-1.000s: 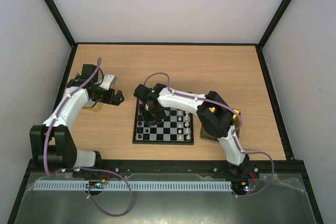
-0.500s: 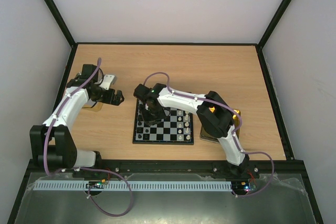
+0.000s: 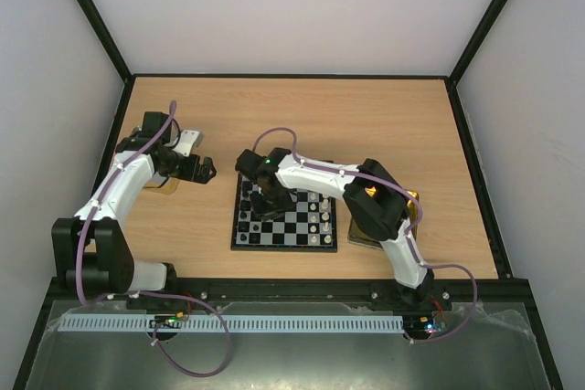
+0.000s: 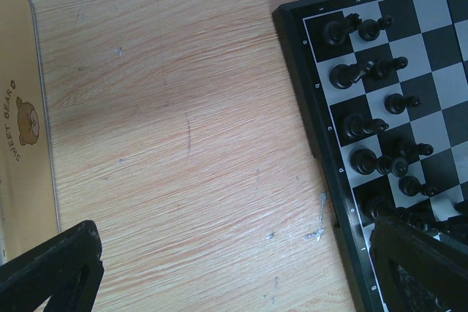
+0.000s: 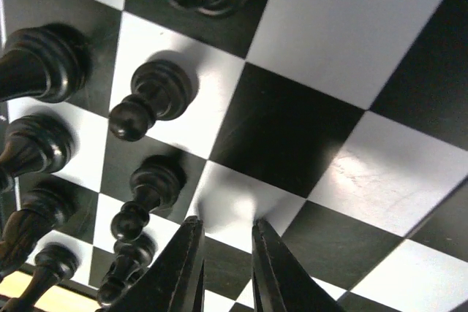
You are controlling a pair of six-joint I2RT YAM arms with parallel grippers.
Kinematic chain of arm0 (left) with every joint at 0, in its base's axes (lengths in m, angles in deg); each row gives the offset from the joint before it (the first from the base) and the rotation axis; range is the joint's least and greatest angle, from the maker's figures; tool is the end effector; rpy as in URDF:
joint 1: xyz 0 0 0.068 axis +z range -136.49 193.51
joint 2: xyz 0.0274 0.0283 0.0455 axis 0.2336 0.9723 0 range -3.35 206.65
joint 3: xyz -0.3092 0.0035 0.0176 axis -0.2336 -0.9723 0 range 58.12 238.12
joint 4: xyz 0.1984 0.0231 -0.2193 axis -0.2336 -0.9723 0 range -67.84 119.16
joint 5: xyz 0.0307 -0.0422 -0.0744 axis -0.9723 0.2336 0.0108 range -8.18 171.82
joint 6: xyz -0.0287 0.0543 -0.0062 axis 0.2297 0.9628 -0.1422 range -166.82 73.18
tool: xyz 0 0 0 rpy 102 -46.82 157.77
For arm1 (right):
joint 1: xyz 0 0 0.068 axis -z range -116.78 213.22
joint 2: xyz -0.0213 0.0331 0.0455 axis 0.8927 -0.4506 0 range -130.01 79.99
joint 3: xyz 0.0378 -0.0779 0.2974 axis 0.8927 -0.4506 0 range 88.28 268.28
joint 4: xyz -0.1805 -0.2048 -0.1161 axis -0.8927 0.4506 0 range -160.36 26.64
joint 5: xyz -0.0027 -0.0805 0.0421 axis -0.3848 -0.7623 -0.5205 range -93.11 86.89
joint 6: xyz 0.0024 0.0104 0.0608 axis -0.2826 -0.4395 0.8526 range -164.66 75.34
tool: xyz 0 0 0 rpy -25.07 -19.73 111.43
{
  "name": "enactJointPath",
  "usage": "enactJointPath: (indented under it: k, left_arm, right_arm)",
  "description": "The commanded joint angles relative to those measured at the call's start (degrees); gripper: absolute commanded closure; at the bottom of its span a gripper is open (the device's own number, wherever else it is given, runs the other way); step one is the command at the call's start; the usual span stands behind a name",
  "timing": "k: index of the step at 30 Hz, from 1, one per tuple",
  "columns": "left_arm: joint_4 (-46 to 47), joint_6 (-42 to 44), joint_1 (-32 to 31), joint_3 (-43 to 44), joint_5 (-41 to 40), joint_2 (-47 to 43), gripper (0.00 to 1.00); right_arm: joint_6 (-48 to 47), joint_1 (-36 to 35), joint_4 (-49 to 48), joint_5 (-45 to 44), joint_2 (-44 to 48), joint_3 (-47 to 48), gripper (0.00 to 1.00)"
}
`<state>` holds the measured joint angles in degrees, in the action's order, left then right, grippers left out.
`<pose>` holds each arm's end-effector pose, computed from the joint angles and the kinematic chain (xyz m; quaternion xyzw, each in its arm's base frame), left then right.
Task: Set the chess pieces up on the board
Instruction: Adjust the chess piece on the chessboard, then reset both arms
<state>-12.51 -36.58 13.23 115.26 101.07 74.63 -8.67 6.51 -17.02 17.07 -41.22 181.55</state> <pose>0.2966 -0.0168 0.2599 0.1274 0.9500 -0.1414 0.2476 0.2454 0.4032 0.1762 0.1896 -0.9633 -0.1747 0.0748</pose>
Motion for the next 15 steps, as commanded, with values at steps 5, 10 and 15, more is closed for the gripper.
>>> enactJointPath:
  k: [5,10,15]
  left_arm:
    - [-2.56,1.15,0.54,0.96,0.21,-1.34,0.01]
    - [-9.79,4.43,0.46,9.93,3.92,-0.43,0.01]
    - [-20.82,10.54,-1.02,23.31,7.25,2.02,0.01]
  right_arm:
    - [-2.38,3.29,10.65,-11.33,7.56,8.29,0.77]
    - [-4.33,8.74,17.21,-16.66,13.76,15.55,0.29]
    - [-4.84,11.3,17.41,-17.65,19.88,13.16,0.1]
